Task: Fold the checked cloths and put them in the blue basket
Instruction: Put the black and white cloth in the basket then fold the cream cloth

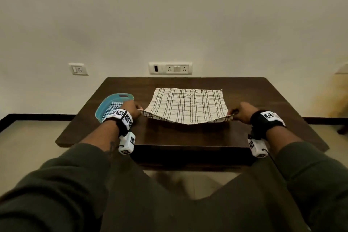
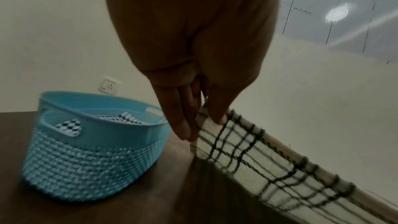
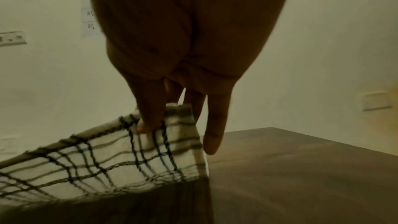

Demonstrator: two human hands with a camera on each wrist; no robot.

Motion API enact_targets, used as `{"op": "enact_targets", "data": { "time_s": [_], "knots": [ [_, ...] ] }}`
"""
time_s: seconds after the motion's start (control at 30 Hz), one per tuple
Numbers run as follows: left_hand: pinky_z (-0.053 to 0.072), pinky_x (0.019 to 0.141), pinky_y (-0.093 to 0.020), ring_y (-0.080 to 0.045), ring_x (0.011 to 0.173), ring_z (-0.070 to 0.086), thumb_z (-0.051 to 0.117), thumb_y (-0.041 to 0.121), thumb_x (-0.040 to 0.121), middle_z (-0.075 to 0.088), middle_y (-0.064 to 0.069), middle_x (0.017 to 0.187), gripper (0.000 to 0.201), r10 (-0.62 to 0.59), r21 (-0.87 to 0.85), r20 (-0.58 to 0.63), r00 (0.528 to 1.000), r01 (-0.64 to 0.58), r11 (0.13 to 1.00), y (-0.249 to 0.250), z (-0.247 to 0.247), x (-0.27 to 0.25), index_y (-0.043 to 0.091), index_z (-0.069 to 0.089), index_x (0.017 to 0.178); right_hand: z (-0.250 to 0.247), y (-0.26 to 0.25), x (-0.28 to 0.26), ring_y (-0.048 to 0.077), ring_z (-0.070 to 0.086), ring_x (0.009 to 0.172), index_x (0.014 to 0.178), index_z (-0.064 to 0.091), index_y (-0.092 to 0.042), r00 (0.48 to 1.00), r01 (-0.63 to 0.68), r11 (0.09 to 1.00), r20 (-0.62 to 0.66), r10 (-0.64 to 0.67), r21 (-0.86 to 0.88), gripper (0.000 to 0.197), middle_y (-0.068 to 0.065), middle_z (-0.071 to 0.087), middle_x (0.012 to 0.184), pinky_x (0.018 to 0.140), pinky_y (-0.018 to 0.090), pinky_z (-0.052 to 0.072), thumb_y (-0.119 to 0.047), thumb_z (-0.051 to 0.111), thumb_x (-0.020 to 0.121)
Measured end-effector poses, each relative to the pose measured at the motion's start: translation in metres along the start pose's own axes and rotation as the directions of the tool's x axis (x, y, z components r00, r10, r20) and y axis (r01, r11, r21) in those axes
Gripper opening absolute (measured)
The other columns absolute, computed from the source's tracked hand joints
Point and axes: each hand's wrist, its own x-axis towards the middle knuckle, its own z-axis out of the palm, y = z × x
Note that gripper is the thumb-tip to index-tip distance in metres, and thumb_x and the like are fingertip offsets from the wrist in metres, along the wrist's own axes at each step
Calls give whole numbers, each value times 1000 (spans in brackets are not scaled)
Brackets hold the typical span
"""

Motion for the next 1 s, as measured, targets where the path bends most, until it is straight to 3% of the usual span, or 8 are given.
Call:
{"op": "enact_targets", "data": {
  "time_s": [0.1,0.17,0.3,0.43,0.53,0.7,0.87,1.0],
  "knots": [
    [50,58,-21,-16,61,67,71,10,86,73,-7,74,9,-8,13,181,983,5,1000,-6,9,-18,7,77,92,2,5,-14,11,61,72,88,75,-19,988,-29,999,155,27,12,10,-5,69,78,64,19,47,-11,77,83],
    [53,49,-22,-16,55,70,70,9,89,71,-6,65,5,-41,-56,308,951,61,997,-11,8,-26,6,74,87,-5,12,-22,12,61,66,89,76,-15,956,-89,991,287,56,101,8,2,71,77,65,25,52,-10,77,83],
    [56,60,-30,-19,63,73,70,17,91,74,-7,69,10,-28,-57,400,916,55,997,-18,-10,-23,9,73,87,-27,27,-31,12,56,62,94,74,-12,926,-144,966,372,55,214,11,5,68,76,61,28,49,-14,76,84],
    [53,59,-25,-11,67,68,67,27,93,73,2,74,13,51,-10,325,944,-50,999,-9,-19,-4,16,73,90,-37,30,-17,12,54,67,100,72,-11,956,-143,962,284,75,230,15,5,65,79,61,26,48,-18,74,87],
    [52,71,-30,-15,76,64,64,35,94,71,1,86,17,99,-25,155,983,-96,995,1,-11,24,21,73,94,-35,35,8,17,60,82,99,73,-18,984,-141,954,144,106,264,12,4,69,92,69,31,54,-24,73,88],
    [46,82,-29,-29,100,67,65,27,93,74,-8,104,22,36,51,-2,999,-36,998,24,20,86,11,77,104,-13,45,77,17,62,75,92,74,-19,975,-193,928,-44,218,318,4,6,71,87,74,38,58,-21,72,90],
    [51,72,-35,-38,91,68,66,25,90,73,-20,95,27,-105,173,-52,993,113,979,28,69,142,0,75,95,24,57,143,27,67,76,89,75,-10,935,-305,913,-95,340,270,10,9,72,83,77,41,59,-17,68,91],
    [53,77,-37,-40,95,68,62,19,92,71,-25,95,28,-146,226,-26,989,148,963,21,107,165,-7,71,94,58,75,173,32,68,85,87,73,-8,898,-396,889,-105,427,230,11,14,73,92,77,37,56,-16,66,90]
  ]
}}
